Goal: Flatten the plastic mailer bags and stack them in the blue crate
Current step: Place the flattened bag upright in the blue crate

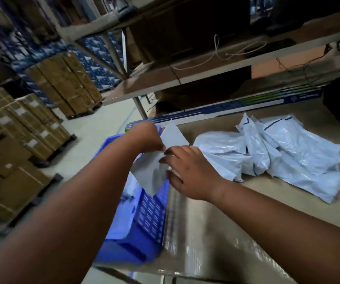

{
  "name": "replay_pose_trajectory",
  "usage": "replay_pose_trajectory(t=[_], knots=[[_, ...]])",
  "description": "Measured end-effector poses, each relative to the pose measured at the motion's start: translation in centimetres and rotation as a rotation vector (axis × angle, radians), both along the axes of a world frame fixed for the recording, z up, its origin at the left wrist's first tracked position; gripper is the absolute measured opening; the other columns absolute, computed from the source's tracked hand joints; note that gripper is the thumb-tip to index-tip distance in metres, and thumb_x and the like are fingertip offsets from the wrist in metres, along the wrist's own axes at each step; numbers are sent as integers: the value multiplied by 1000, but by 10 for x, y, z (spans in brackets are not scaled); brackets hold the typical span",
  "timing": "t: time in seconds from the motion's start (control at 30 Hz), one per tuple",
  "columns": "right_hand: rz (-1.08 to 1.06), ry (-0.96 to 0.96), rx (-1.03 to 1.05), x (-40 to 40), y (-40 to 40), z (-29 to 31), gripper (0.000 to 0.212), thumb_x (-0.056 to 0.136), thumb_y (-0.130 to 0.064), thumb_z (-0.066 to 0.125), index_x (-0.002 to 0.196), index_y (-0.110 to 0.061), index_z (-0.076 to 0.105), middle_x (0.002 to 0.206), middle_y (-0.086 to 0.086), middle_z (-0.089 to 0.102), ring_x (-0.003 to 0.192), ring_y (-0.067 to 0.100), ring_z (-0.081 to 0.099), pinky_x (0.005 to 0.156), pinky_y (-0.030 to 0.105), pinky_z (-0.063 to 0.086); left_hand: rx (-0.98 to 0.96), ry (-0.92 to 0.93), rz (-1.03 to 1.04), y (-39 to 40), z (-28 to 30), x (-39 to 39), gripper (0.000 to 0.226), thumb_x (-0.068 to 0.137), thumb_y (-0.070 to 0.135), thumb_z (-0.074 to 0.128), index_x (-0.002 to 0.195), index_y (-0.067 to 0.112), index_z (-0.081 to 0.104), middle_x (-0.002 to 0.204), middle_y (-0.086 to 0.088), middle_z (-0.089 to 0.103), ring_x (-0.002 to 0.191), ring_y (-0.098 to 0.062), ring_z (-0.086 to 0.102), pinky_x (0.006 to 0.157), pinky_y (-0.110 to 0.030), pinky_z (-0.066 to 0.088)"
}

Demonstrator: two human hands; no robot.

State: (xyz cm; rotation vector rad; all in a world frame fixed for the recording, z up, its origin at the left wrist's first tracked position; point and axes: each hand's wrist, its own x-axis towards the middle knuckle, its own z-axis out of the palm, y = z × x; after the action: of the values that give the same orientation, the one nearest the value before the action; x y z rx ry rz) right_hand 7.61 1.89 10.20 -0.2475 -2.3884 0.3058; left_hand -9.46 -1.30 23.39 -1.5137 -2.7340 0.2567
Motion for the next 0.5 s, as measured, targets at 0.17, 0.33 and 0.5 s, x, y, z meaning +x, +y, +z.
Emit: replay_pose_trajectory(t=[0.17,0.33,0.5], knots=[[8,-30,31,-83,-7,35,36,94,-40,52,126,-29,66,126,-7,57,114,21,56,96,43,44,85,0,91,-28,24,-91,38,78,46,82,75,11,65,71,-8,59,63,-22,53,57,-34,38],[-31,-247,-20,-174,-19,38,33,95,-46,48,121,-30,64,119,-6,57,107,24,57,94,45,48,44,38,114,-45,-3,-170,42,78,46,80,65,15,56,66,-8,55,56,-20,48,63,-31,40],[-96,-355,-219,-214,-21,0,28,98,-35,57,123,-32,69,125,-3,64,118,26,57,104,38,41,25,-96,79,-39,-67,-216,34,82,42,80,77,14,61,80,-6,61,83,-26,66,67,-33,44]])
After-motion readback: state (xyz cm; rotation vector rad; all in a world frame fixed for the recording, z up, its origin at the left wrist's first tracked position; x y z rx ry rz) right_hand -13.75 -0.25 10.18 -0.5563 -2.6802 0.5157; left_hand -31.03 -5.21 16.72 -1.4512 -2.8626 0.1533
